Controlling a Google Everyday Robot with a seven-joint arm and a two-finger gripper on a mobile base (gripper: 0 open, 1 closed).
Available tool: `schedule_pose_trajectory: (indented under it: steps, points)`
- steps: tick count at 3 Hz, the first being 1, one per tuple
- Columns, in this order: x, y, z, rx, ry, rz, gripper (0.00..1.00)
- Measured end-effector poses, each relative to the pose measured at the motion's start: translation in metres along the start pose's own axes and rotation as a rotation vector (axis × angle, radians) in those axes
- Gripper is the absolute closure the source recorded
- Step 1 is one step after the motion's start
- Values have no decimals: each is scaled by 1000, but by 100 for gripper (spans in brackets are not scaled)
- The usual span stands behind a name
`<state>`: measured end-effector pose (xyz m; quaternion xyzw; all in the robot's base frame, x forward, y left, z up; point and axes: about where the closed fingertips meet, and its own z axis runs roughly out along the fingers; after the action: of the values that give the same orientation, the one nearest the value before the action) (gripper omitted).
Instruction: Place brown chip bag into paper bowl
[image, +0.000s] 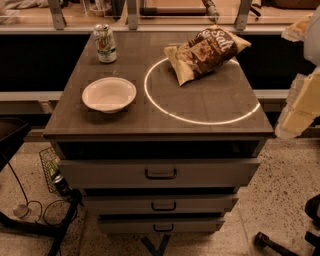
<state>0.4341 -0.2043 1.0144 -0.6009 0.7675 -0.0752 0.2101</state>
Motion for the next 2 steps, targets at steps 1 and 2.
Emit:
schedule_pose_trajectory:
  steps: [1,2]
  points:
    - [-2,0,-5,11,-3,-3,17]
    - [-5,0,-10,24,-7,-7,16]
